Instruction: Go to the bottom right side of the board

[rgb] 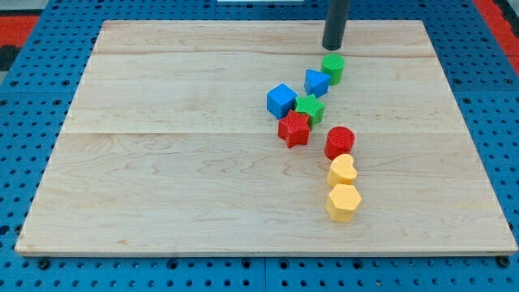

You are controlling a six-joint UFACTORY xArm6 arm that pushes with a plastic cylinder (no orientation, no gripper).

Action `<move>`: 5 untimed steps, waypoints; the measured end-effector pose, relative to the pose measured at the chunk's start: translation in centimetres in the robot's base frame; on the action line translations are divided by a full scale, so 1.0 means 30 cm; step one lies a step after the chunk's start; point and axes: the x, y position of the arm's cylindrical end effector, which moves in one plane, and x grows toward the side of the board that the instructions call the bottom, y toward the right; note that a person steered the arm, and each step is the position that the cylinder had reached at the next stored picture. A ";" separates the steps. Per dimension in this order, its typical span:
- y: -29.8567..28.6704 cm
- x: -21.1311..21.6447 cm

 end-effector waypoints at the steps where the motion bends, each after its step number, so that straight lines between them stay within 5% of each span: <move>1: 0.035 0.095; 3: 0.112 0.195; 5: 0.543 0.557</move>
